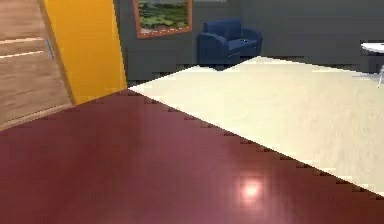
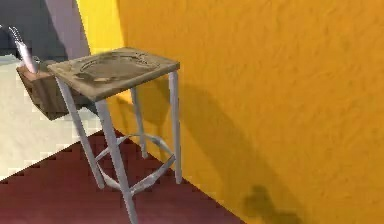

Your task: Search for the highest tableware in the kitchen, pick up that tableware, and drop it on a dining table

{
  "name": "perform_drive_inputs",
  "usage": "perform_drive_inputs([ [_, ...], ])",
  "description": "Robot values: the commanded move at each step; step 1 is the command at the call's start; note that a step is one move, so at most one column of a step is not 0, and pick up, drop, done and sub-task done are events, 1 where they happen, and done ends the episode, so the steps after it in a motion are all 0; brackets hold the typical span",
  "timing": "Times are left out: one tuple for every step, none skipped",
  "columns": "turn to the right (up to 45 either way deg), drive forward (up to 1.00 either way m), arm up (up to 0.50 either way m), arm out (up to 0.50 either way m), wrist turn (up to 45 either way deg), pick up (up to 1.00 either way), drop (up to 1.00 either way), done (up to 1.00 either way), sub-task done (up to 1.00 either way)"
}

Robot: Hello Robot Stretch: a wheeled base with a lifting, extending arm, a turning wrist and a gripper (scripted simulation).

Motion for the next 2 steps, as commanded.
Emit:
perform_drive_inputs([
  [45.0,0.0,0.0,0.0,0.0,0.0,0.0,0.0,0.0],
  [24.0,0.0,0.0,0.0,0.0,0.0,0.0,0.0,0.0],
])
